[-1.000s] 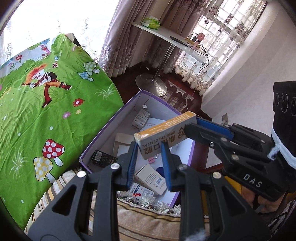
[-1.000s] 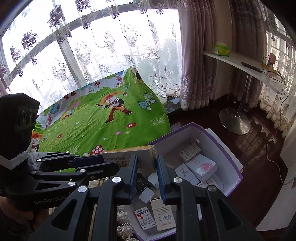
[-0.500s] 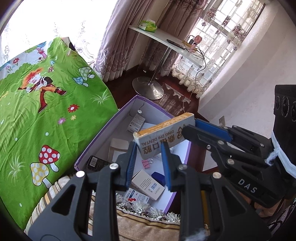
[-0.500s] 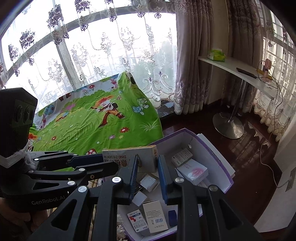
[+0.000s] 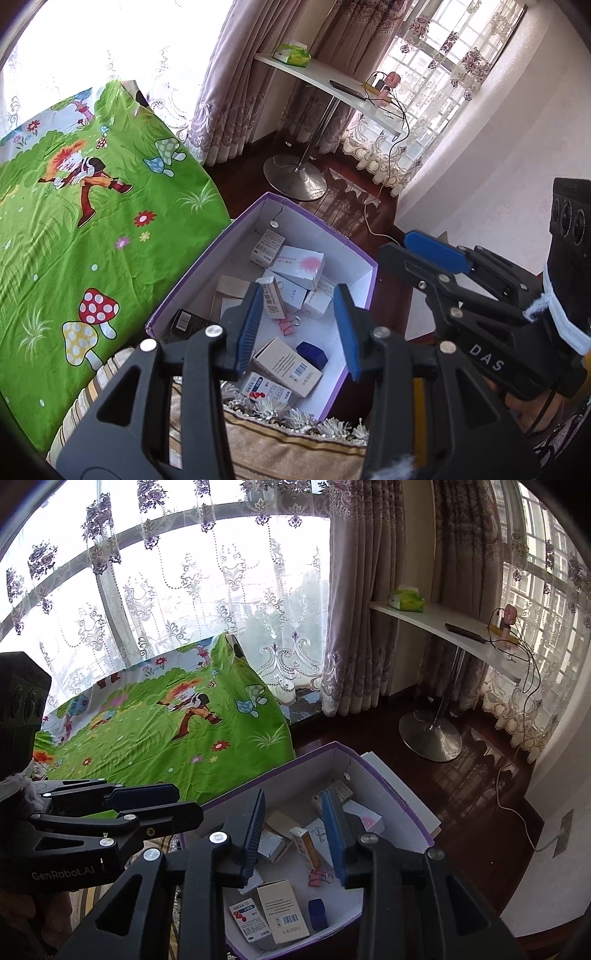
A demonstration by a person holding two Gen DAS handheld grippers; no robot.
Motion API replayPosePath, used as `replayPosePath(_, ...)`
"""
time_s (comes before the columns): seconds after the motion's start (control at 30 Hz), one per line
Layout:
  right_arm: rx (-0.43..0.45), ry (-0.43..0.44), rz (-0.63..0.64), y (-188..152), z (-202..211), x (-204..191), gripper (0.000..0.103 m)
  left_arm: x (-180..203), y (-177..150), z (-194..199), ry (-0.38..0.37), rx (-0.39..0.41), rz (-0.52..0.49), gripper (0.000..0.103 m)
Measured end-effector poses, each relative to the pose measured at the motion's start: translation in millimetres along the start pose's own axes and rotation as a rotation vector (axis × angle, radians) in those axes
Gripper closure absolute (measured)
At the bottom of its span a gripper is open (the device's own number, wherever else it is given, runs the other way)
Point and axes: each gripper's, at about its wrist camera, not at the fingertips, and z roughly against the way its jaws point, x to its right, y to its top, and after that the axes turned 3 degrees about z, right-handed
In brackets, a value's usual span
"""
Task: Organize rigid objects
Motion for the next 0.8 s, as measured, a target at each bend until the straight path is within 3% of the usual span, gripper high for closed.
replayPosePath(0.03,0.003,-0.025,0.006,-1.9,1.5,1.3,0.053,0.3,-3.4,2.0,0.003,-0.002,0.002,0.050)
replayPosePath(0.13,-0.001,-0.069,0.028,-11.5,5.6,6.0,0.043,-0.4,-16.0,6.9,0.007,-0.014,0.022,0.036)
replayPosePath(0.33,-0.050,-0.107,0.004,-38.8,7.2,22.6,0.042,-1.6,-47.6,9.7,-0.010,-0.073,0.079,0.028)
replayPosePath(0.43,-0.061,-0.129,-0.016,-55.7,9.2,31.5,0.042,-0.9,-60.4,13.0,0.017,-0.078,0.083,0.024)
replayPosePath(0.6,-0.056,-0.159,-0.041,-73.8,14.7,44.9,0.042,9.5,-69.2,25.4,0.086,-0.025,0.033,0.006)
replayPosePath(0.8,-0.042,-0.145,-0.052,-82.4,17.6,51.9,0.042,23.2,-65.0,31.6,0.145,0.024,0.000,0.001)
